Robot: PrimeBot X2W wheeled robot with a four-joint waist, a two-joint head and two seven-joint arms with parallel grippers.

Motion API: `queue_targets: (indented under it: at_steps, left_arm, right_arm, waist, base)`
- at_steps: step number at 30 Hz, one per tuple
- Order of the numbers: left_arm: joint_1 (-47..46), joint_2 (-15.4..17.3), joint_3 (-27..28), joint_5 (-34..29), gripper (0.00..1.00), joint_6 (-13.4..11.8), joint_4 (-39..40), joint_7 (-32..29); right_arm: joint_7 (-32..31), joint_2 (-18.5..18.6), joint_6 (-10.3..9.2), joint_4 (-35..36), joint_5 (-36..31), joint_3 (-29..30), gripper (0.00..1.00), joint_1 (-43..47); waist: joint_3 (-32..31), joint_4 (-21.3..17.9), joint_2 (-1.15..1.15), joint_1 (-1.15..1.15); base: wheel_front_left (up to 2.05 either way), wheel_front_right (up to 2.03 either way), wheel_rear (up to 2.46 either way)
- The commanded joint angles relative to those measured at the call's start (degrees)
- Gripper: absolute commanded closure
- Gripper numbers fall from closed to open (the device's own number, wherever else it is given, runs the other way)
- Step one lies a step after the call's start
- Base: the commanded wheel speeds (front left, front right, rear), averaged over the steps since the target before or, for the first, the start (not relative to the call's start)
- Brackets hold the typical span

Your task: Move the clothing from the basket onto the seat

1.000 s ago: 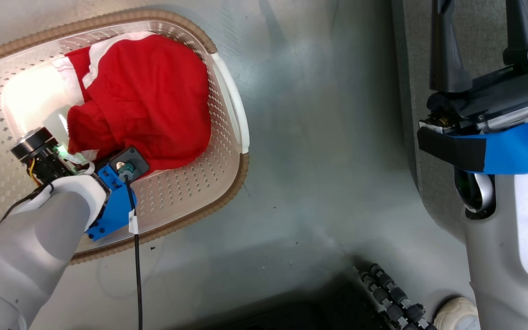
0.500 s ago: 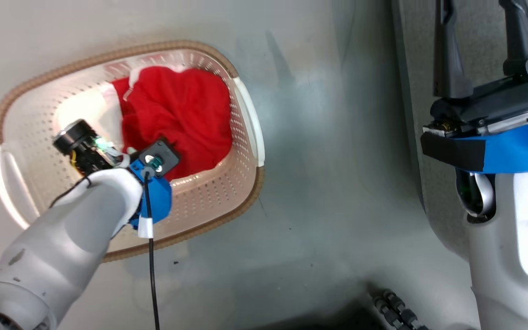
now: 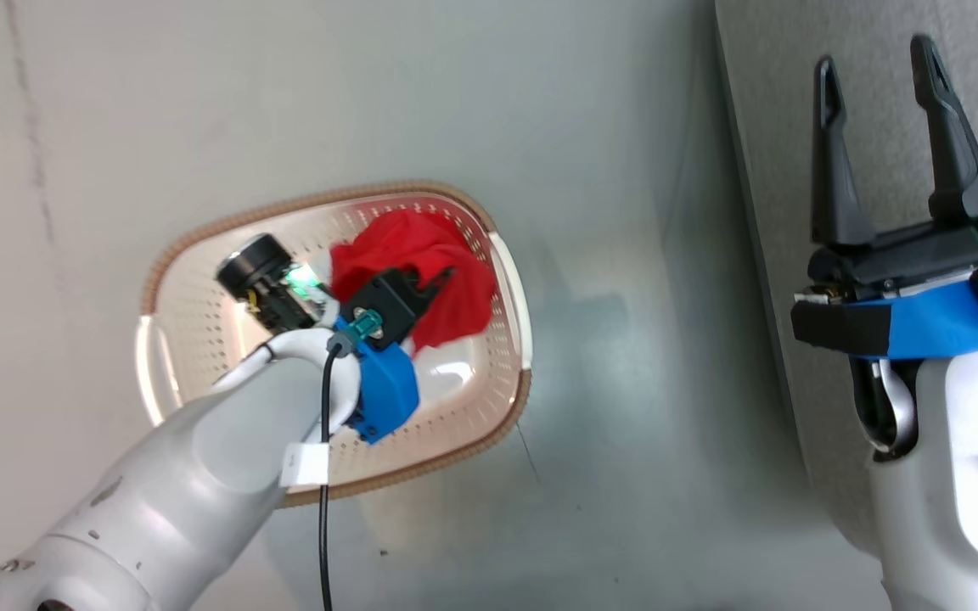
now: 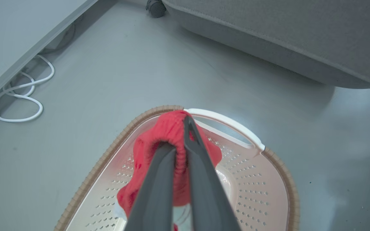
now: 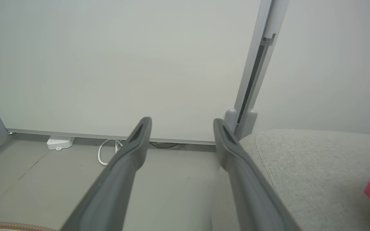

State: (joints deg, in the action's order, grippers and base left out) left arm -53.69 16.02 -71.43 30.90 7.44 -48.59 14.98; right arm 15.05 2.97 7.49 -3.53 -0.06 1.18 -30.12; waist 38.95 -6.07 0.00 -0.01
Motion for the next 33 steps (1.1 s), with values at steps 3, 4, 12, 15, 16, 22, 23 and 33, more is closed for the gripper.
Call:
queue_targets:
  at_steps: [3, 4, 12, 15, 16, 22, 23, 33]
  left_arm:
    - [2.3, 0.6, 4.1, -1.5, 1.0, -0.2, 5.4, 0.3]
    - [3.0, 0.7, 5.3, -2.1, 1.0, -0.4, 6.8, 0.3]
    - [7.6, 0.8, 14.2, -6.2, 1.0, -1.4, 15.9, 0.3]
    - [8.9, 0.2, 17.1, -7.3, 1.0, -1.4, 18.3, 0.3]
    - [9.2, -0.1, 18.0, -7.7, 1.0, -1.4, 19.0, 0.3]
    - [9.8, -2.0, 22.6, -9.9, 1.0, -1.2, 22.5, 0.3]
    - [9.6, -2.5, 23.1, -10.2, 1.0, -1.1, 22.9, 0.3]
    - [7.6, -5.3, 25.9, -11.7, 1.0, -0.5, 24.0, 0.3]
  right_arm:
    - [0.2, 0.8, 0.01, -0.8, 0.0, 0.8, 0.0, 2.5]
    - [0.2, 0.9, 0.01, -1.1, 0.0, 1.0, 0.0, 3.1]
    - [0.2, 1.5, 0.01, -2.5, 0.6, 1.6, 0.0, 7.3]
    - [0.2, 1.6, 0.01, -3.1, 0.7, 1.8, 0.0, 9.0]
    - [0.2, 1.6, 0.01, -3.3, 0.7, 1.8, 0.0, 9.4]
    - [0.2, 1.8, 0.01, -4.3, 1.3, 2.0, 0.0, 12.6]
    - [0.2, 1.8, 0.01, -4.4, 1.4, 2.0, 0.0, 13.1]
    - [0.2, 1.3, 0.01, -5.2, 2.2, 1.0, 0.0, 16.2]
  waist:
    - [-6.3, 3.0, 0.0, 0.01]
    - [-7.4, 3.3, 0.0, 0.01]
    - [-14.6, 4.9, 0.0, 0.01]
    - [-17.3, 5.4, 0.0, 0.01]
    - [-18.2, 5.5, 0.0, 0.01]
    - [-23.1, 6.2, 0.0, 0.01]
    - [-23.8, 6.2, 0.0, 0.01]
    - [-29.3, 6.5, 0.0, 0.01]
  base:
    - [0.0, 0.0, 0.0]
    - [0.0, 0.0, 0.0]
    - [0.0, 0.0, 0.0]
    - [0.0, 0.0, 0.0]
    - [0.0, 0.0, 0.0]
    - [0.0, 0.0, 0.0]
    - [0.0, 0.0, 0.0]
    - [0.0, 0.0, 0.0]
